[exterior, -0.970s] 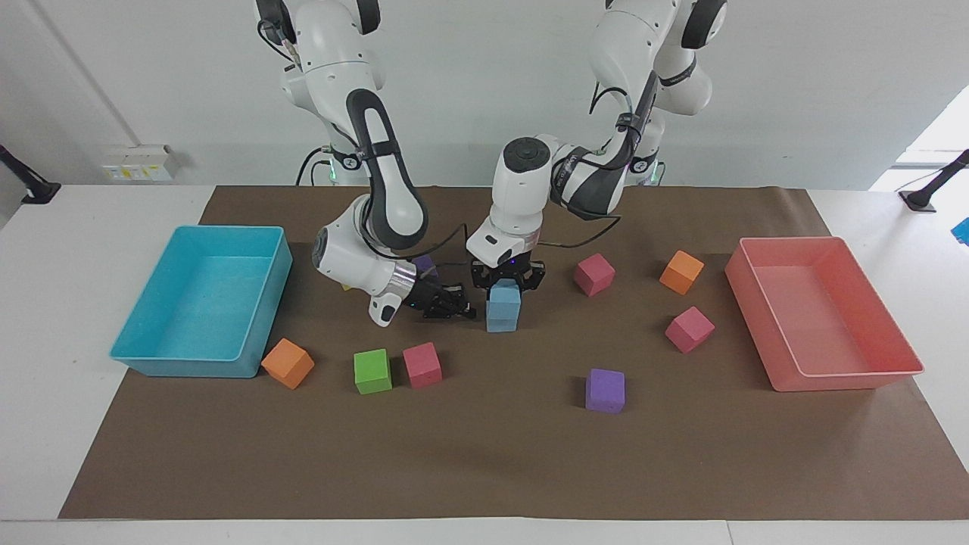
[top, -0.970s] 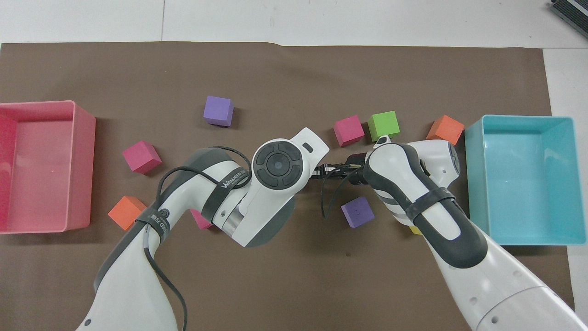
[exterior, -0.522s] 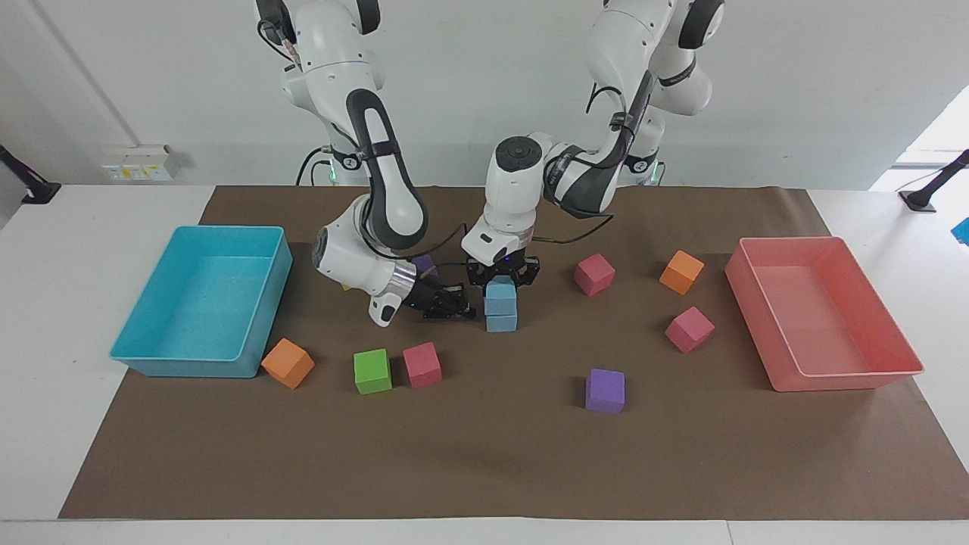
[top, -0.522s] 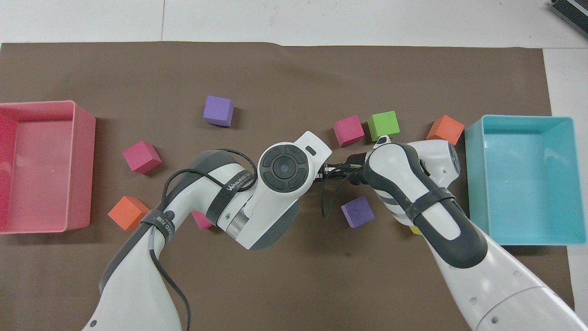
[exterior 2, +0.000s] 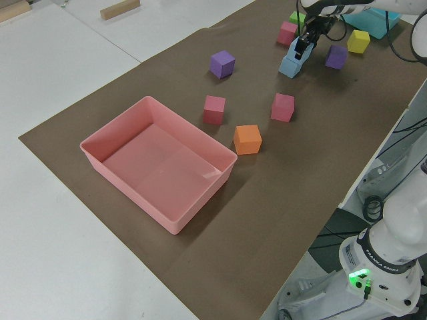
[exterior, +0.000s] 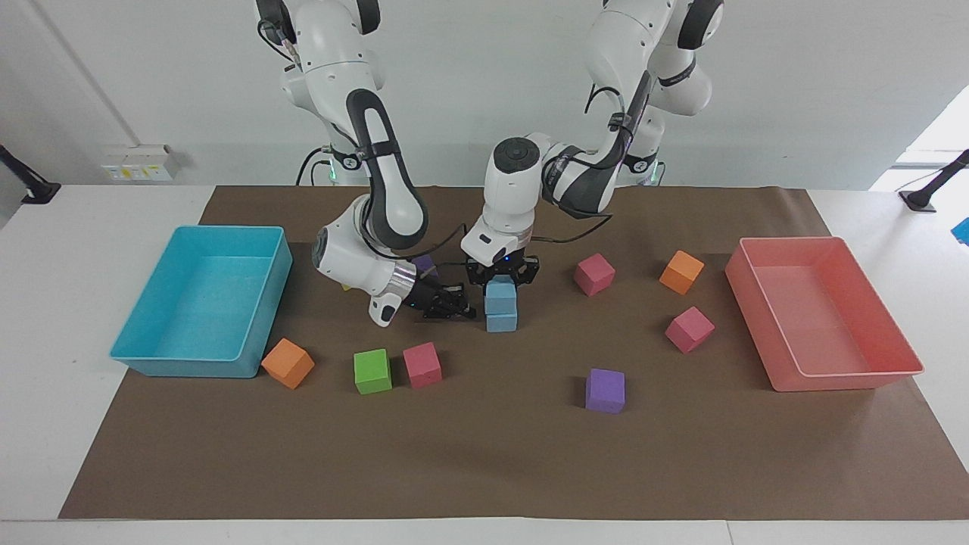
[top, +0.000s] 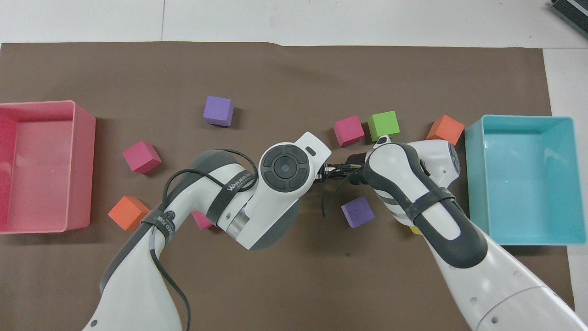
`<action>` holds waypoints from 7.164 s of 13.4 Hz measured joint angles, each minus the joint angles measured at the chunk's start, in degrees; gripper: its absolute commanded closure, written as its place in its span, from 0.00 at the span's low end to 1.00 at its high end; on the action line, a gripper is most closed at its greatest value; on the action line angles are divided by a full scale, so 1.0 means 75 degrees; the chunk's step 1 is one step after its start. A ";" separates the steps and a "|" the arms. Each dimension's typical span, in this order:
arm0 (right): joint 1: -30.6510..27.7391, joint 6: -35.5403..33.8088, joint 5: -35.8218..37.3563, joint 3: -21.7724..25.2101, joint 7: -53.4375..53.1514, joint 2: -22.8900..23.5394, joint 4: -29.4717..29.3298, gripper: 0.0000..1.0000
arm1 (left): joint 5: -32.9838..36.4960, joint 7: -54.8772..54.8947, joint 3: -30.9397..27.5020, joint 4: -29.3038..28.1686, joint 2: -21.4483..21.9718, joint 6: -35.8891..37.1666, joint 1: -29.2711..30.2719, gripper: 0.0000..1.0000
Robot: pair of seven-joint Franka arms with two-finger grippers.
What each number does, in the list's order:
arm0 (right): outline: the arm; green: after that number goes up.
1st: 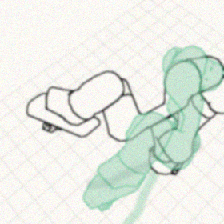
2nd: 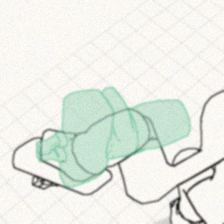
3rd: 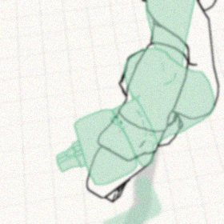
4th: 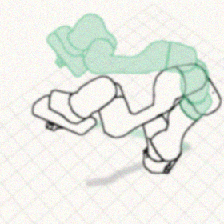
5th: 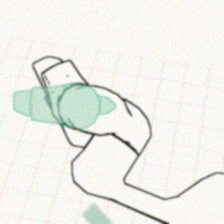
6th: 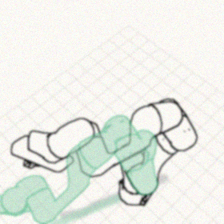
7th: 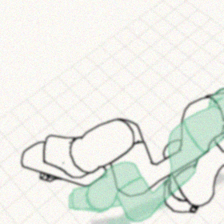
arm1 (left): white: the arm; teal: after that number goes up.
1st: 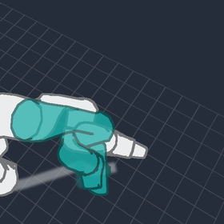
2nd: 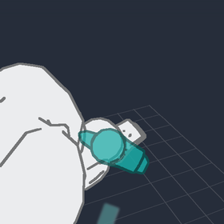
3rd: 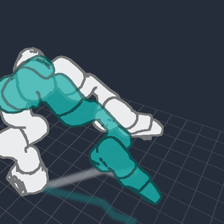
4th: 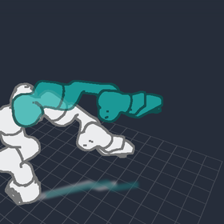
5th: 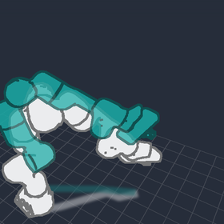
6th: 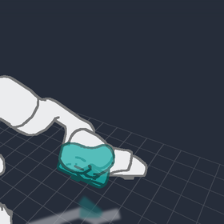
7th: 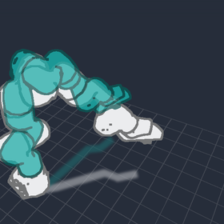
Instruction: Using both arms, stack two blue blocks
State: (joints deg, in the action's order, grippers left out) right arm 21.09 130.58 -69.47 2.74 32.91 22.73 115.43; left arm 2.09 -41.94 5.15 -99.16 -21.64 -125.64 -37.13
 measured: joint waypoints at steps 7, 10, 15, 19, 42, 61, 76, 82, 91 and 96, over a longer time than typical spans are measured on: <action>0.0000 0.0000 0.0000 0.0000 0.0000 0.0000 0.0000 1.00 | 0.0000 -0.0008 -0.0012 0.0010 0.0000 0.0005 0.0000 1.00; 0.0000 0.0000 0.0000 0.0000 0.0000 0.0000 0.0000 1.00 | 0.0000 -0.0009 -0.0026 0.0021 0.0000 0.0005 0.0000 1.00; 0.0002 0.0000 0.0000 0.0000 0.0000 0.0000 0.0000 1.00 | 0.0000 -0.0012 -0.0048 0.0024 0.0000 0.0005 0.0000 1.00; 0.0003 0.0000 0.0000 0.0000 0.0000 0.0000 0.0000 1.00 | 0.0000 -0.0012 -0.0064 0.0024 0.0000 0.0005 0.0000 1.00; 0.0004 0.0000 0.0000 0.0001 0.0048 -0.0003 -0.0017 1.00 | 0.0001 0.0099 -0.0172 0.0137 0.0492 0.0659 0.0110 0.00; -0.0734 0.0177 0.6056 0.0196 -0.1834 -0.1489 -0.0357 0.00 | -0.0135 0.4824 -0.0324 -0.0369 0.3533 0.3140 0.3601 0.00; -0.2047 -0.3229 0.8831 0.0387 -0.3846 -0.2600 -0.2040 0.00 | -0.0261 0.5648 -0.0280 0.2099 0.2542 0.5462 0.4414 0.00; -0.2374 -0.4792 0.9241 0.0608 -0.4388 -0.2947 -0.3051 0.00 | -0.0199 0.5740 -0.0256 0.2128 0.2542 0.5460 0.4414 0.00; -0.2353 -0.5974 0.9420 0.0451 -0.4391 -0.3226 -0.3572 0.00 | -0.0201 0.6333 -0.0274 0.1996 0.2586 0.5477 0.4414 0.00; -0.2217 -0.6005 0.9425 0.0408 -0.4391 -0.3279 -0.3735 0.00 | -0.0204 0.6085 -0.0275 0.1964 0.2598 0.5415 0.4414 0.00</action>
State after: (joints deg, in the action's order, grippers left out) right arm 4.46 85.54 1.21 5.80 -0.02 -1.86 87.42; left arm 0.56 3.70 3.09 -84.43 -2.15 -85.03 -4.02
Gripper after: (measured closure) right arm 0.000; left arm 0.000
